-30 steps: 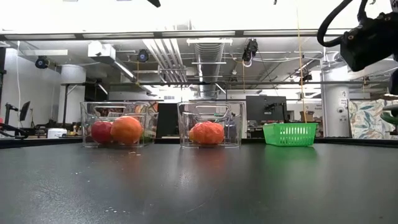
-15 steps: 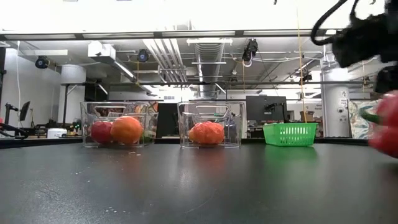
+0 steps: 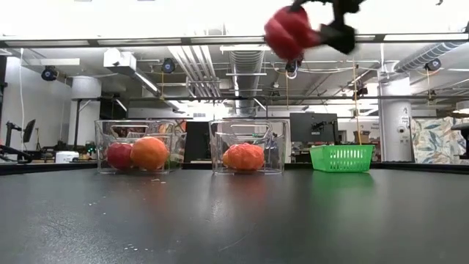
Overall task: Sort produce into baskets
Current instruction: Put the red bell pepper into the right transparent bin, then put the mushroom into the green bin
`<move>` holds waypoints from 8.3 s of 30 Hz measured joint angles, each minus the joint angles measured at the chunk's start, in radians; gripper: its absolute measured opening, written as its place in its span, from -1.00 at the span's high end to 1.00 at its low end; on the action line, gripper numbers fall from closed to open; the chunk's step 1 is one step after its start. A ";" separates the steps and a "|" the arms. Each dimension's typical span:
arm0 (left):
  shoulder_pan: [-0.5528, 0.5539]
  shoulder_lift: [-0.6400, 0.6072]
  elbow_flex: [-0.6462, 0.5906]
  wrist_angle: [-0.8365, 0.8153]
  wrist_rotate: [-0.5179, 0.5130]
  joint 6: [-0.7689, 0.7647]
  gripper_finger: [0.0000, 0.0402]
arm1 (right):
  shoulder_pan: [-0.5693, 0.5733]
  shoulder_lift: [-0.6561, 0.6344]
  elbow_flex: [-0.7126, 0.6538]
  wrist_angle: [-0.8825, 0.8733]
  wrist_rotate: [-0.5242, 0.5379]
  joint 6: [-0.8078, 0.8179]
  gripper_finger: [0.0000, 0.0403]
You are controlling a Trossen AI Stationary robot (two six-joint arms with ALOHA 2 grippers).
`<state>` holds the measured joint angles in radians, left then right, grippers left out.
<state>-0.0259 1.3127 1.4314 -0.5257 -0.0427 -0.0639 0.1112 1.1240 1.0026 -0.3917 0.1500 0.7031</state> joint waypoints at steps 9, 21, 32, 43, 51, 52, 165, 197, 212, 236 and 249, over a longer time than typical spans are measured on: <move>0.016 -0.181 -0.288 0.403 0.097 -0.120 -0.15 | -0.092 0.045 0.107 0.293 -0.054 -0.255 -0.56; 0.018 -0.279 -0.450 0.634 0.025 -0.364 -0.15 | -0.080 0.193 0.385 0.310 -0.182 -0.446 -0.56; 0.016 -0.257 -0.422 0.644 0.002 -0.308 -0.42 | -0.081 0.221 0.436 0.238 -0.184 -0.469 -0.57; 0.016 -0.250 -0.378 0.553 -0.029 -0.211 -0.57 | -0.167 0.224 0.435 0.123 -0.011 -0.458 -0.57; 0.017 -0.262 -0.229 0.086 -0.254 -0.286 -0.57 | -0.462 0.400 0.452 -0.128 0.016 -0.214 -0.57; 0.017 -0.260 -0.203 0.015 -0.276 -0.300 -0.57 | -0.493 0.430 0.464 -0.155 -0.003 -0.192 -0.57; 0.020 -0.058 -0.170 -0.334 -0.312 -0.321 -0.57 | 0.483 0.173 0.009 -0.622 -0.307 1.185 -0.79; 0.020 -0.058 -0.170 -0.335 -0.317 -0.311 -0.57 | 0.487 0.247 -0.269 -0.342 -0.341 1.228 -0.32; 0.021 -0.057 -0.170 -0.335 -0.318 -0.310 -0.57 | 0.487 0.272 -0.270 -0.335 -0.336 1.228 0.43; 0.018 -0.057 -0.170 -0.335 -0.295 -0.404 -0.57 | -0.027 0.093 -0.104 -0.337 -0.032 0.660 0.61; 0.016 -0.057 -0.171 -0.395 -0.251 -0.517 -0.57 | -0.688 0.222 0.155 -0.532 -0.019 0.003 0.60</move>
<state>-0.0097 1.2556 1.2606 -0.9211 -0.2941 -0.5814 -0.5770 1.3458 1.1579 -0.9239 0.1314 0.7062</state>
